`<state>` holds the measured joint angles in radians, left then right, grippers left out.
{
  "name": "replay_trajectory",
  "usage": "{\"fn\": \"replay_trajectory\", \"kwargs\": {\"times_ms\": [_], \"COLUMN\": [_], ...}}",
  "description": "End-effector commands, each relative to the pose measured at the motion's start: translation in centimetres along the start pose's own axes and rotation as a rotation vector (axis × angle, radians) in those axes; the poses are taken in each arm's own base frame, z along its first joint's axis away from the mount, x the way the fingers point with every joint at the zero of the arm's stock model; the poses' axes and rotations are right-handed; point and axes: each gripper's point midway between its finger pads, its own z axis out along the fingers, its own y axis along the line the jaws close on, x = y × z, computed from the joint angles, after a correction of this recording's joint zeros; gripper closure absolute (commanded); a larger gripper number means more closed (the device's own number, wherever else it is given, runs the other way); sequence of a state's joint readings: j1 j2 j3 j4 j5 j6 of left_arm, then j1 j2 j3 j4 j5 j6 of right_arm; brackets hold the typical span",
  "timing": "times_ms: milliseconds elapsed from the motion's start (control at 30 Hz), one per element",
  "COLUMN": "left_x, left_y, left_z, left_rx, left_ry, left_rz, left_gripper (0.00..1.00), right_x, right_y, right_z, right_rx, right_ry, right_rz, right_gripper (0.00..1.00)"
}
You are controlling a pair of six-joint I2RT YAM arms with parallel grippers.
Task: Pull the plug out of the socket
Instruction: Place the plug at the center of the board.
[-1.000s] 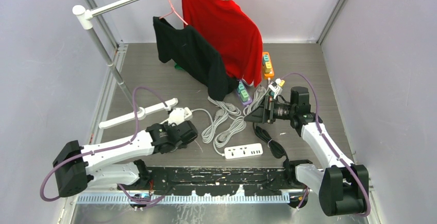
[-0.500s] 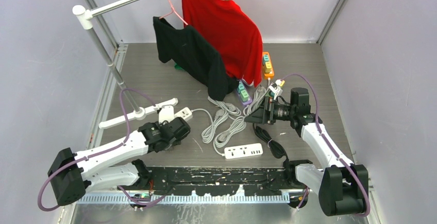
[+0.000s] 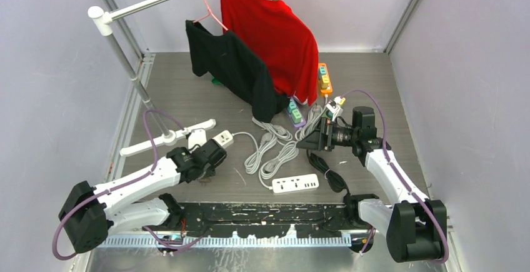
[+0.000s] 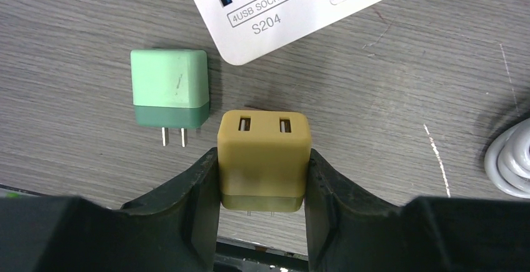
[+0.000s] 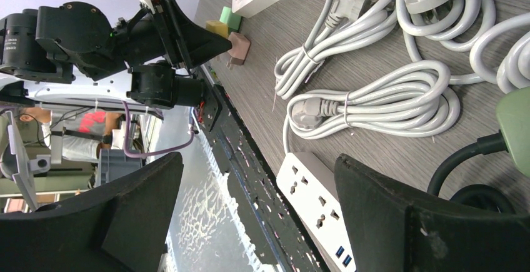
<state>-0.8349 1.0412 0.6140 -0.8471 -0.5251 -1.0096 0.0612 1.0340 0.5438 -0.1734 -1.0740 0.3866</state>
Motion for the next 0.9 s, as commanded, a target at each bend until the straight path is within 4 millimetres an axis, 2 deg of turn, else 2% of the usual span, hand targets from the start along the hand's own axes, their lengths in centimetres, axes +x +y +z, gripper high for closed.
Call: {"fn": "replay_trajectory", "kwargs": {"times_ms": [0, 67, 367, 467, 700, 867], "left_x": [0.0, 0.1, 0.0, -0.4, -3.0, -5.2], "left_y": [0.1, 0.2, 0.3, 0.1, -1.4, -3.3], "left_z": [0.2, 0.2, 0.0, -0.4, -2.9, -4.9], "left_rx": [0.001, -0.001, -0.012, -0.009, 0.034, 0.109], "left_ry": [0.005, 0.009, 0.019, 0.020, 0.004, -0.008], "left_rz": [-0.011, -0.015, -0.023, -0.025, -0.005, 0.033], "left_gripper": [0.60, 0.58, 0.35, 0.31, 0.22, 0.19], "right_x": [-0.5, -0.5, -0.5, -0.5, -0.5, -0.4], "right_y": [0.2, 0.2, 0.3, 0.3, 0.3, 0.2], "right_z": [-0.2, -0.2, -0.2, -0.3, -0.3, -0.4], "right_rx": [-0.004, -0.003, -0.004, -0.004, -0.005, -0.006], "right_ry": [-0.021, -0.021, -0.022, -0.023, -0.023, -0.024], "right_rz": [-0.050, -0.049, -0.051, -0.051, -0.060, -0.080], "right_gripper": [0.04, 0.04, 0.04, 0.04, 0.04, 0.03]}}
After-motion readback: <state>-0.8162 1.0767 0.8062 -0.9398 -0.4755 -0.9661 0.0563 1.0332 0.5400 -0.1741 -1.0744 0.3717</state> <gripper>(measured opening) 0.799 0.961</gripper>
